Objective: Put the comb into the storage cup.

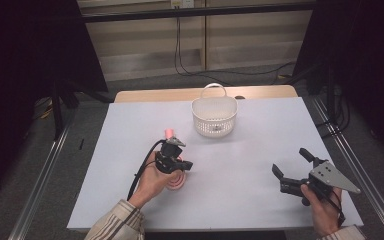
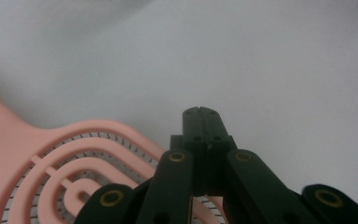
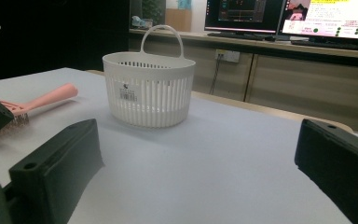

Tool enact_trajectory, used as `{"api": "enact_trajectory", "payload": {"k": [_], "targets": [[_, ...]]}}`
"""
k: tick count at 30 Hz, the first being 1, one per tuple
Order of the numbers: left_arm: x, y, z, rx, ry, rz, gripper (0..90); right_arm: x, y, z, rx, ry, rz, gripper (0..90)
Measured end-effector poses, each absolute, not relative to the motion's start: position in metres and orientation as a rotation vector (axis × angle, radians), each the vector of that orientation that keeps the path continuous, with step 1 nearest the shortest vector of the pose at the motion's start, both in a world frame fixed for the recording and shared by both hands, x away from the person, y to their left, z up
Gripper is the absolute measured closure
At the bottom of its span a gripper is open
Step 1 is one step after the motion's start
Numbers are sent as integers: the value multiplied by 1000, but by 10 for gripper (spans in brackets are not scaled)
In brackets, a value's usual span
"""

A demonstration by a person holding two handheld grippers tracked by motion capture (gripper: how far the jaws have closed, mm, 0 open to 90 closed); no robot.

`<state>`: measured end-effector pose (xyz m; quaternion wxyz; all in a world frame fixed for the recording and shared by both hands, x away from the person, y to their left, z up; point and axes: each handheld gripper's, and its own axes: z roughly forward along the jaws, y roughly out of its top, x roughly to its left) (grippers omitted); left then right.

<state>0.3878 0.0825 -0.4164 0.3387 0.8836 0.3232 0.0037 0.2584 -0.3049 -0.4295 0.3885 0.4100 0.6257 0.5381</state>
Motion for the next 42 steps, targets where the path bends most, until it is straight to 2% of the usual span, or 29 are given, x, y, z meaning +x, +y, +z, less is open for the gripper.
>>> {"api": "enact_trajectory", "payload": {"k": [42], "targets": [[369, 105, -424, 2286, 852, -61, 900, 259, -304, -430, 1045, 1598, 1365, 1]]}}
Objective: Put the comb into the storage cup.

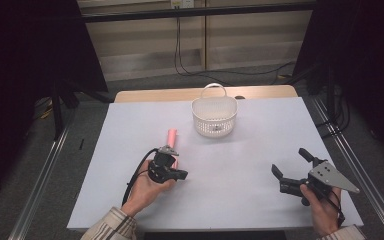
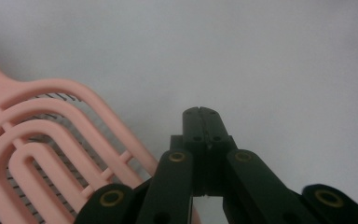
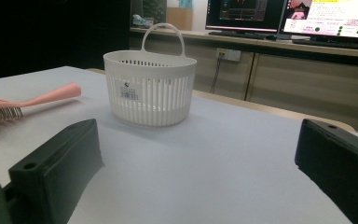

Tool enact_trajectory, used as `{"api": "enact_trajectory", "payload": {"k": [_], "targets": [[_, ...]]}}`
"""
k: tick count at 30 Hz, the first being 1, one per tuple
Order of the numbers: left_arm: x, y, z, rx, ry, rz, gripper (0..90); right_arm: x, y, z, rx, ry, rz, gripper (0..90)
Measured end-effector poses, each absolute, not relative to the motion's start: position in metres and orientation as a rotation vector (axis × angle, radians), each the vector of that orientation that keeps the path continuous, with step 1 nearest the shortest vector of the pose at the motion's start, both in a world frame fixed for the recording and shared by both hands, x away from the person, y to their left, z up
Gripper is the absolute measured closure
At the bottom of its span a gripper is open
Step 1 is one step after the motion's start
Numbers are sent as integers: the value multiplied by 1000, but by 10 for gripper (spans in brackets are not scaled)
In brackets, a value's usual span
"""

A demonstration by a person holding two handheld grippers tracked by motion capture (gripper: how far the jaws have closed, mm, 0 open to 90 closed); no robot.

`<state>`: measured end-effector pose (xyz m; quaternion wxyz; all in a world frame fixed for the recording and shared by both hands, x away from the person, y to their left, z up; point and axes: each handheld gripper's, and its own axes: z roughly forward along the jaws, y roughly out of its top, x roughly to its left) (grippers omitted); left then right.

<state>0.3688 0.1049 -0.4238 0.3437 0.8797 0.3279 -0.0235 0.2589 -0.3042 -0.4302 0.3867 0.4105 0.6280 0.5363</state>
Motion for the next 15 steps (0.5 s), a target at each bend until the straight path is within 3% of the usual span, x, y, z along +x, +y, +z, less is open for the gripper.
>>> {"api": "enact_trajectory", "payload": {"k": [15], "targets": [[369, 113, -423, 2298, 861, -57, 900, 259, -304, -430, 1042, 1601, 1368, 1]]}}
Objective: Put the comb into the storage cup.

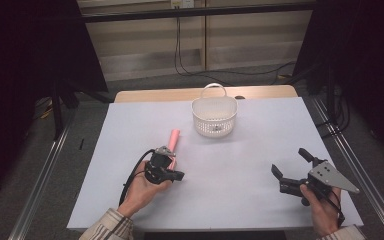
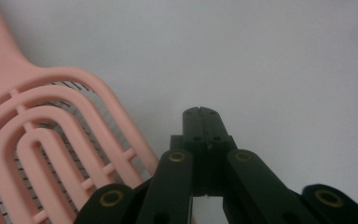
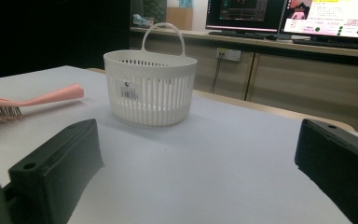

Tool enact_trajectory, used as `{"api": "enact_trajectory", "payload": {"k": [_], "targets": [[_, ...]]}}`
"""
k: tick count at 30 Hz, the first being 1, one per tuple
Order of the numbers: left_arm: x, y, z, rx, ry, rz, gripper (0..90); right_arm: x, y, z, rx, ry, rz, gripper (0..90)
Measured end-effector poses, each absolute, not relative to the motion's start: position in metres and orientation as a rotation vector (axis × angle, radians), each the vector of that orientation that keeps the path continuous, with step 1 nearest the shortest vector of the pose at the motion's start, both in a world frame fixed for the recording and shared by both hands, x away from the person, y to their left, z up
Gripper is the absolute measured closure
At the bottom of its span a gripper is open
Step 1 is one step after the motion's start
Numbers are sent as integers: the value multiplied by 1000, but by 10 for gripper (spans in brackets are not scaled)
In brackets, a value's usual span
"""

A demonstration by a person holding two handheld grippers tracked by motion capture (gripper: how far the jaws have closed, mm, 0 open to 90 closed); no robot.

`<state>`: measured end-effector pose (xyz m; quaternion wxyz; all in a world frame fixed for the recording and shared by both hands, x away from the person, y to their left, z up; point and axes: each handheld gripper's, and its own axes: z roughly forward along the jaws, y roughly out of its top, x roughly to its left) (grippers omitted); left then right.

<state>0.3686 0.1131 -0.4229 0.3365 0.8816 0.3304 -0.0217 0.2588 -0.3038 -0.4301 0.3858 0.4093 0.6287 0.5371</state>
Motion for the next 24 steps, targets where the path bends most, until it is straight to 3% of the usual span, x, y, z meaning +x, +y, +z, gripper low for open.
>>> {"api": "enact_trajectory", "payload": {"k": [24], "targets": [[363, 130, -423, 2297, 893, -31, 900, 259, -304, -430, 1036, 1602, 1368, 1]]}}
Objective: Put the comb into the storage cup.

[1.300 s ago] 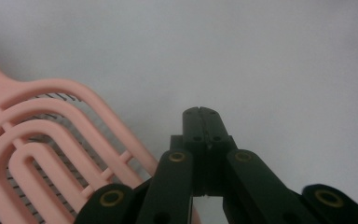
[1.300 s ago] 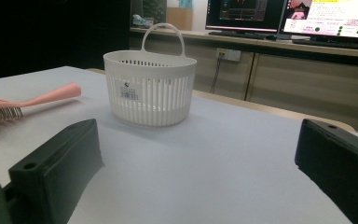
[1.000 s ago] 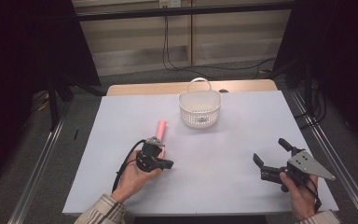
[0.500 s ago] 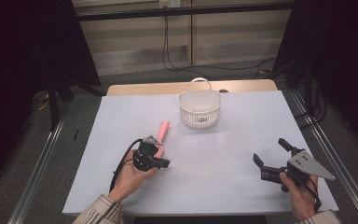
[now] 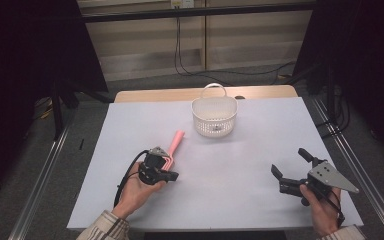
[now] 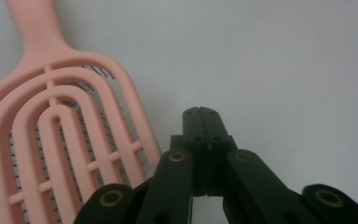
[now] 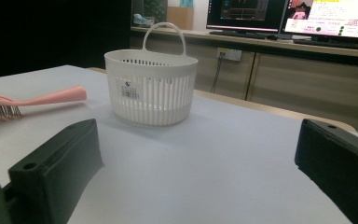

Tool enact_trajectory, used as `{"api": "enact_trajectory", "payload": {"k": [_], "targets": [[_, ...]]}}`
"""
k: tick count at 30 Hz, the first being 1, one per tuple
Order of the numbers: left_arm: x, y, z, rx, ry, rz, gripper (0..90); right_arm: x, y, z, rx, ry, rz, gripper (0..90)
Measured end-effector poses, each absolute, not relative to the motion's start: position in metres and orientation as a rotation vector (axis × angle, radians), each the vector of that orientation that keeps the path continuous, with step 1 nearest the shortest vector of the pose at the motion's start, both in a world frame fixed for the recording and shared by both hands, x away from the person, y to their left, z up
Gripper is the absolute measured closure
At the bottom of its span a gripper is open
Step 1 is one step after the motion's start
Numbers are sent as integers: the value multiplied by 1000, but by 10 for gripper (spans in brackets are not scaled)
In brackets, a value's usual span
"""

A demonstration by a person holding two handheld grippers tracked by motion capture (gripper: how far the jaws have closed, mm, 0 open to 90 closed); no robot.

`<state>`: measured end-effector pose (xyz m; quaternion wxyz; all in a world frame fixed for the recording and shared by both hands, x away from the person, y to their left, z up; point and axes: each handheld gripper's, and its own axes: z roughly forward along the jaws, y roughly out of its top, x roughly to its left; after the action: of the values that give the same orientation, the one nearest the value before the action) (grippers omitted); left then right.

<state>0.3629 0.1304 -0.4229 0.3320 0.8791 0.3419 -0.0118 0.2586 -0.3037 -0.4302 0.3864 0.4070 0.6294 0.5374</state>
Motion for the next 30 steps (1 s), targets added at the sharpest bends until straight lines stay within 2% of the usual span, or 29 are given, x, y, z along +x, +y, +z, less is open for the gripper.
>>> {"api": "enact_trajectory", "payload": {"k": [3, 11, 21, 30], "targets": [[360, 133, -424, 2284, 898, -53, 900, 259, -304, -430, 1040, 1603, 1364, 1], [360, 133, -423, 2311, 901, 0, 900, 259, -304, -430, 1040, 1606, 1360, 1], [360, 136, -423, 2308, 913, 4, 900, 259, -304, -430, 1035, 1610, 1359, 1], [359, 133, -424, 2290, 894, -47, 900, 259, -303, -431, 1036, 1615, 1359, 2]]}}
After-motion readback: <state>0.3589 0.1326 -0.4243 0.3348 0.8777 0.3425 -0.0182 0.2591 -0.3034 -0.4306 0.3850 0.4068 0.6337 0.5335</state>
